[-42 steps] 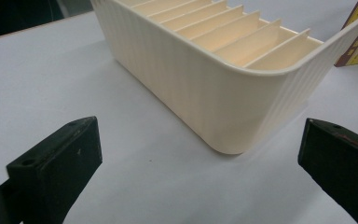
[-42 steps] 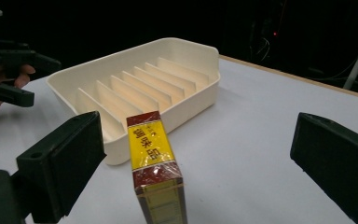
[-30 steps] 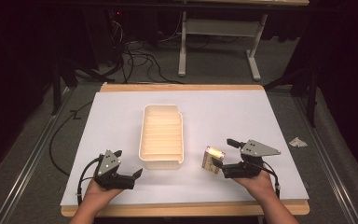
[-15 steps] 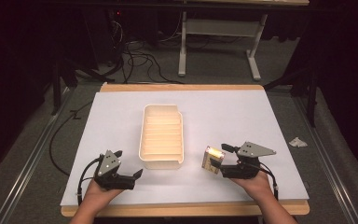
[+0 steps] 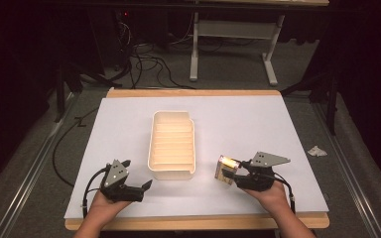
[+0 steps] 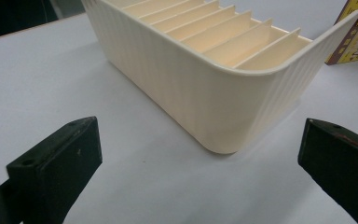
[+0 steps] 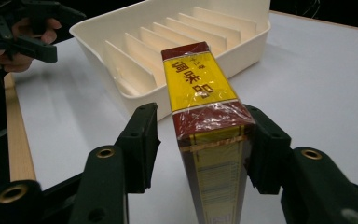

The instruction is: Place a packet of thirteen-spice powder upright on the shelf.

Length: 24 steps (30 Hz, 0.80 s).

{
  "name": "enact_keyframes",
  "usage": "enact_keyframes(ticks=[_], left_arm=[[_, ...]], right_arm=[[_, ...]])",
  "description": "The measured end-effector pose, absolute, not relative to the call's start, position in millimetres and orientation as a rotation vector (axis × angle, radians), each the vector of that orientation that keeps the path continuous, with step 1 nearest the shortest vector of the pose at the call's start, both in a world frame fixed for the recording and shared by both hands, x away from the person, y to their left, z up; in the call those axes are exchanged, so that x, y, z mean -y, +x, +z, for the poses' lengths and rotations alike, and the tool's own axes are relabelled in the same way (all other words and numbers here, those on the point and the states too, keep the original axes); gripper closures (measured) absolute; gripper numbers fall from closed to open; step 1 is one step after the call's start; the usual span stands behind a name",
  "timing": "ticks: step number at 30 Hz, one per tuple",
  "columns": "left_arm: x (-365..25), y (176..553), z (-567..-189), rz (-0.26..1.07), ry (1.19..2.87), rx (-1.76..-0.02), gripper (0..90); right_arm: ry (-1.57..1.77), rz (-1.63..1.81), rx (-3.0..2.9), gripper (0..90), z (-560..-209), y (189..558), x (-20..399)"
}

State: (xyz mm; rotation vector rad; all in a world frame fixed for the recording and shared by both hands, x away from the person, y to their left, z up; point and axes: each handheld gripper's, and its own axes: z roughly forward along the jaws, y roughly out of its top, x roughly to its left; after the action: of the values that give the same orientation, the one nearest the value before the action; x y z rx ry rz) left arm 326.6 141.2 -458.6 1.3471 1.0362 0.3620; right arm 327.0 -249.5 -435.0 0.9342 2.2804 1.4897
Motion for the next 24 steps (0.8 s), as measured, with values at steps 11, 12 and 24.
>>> enact_keyframes(ticks=[11,12,24], left_arm=[[-140.8,326.1,-458.5,0.361,1.346,-1.034,0.1],[-140.7,326.0,-458.5,0.361,1.347,-1.034,0.1],[-140.3,326.1,-458.8,0.359,1.350,-1.035,0.1]], right_arm=[[0.923,1.486,-2.271,64.0,-434.1,325.8,249.9],[0.926,1.484,-2.272,64.3,-434.0,325.9,250.3],[0.926,1.483,-2.239,67.4,-431.4,327.5,253.8]])
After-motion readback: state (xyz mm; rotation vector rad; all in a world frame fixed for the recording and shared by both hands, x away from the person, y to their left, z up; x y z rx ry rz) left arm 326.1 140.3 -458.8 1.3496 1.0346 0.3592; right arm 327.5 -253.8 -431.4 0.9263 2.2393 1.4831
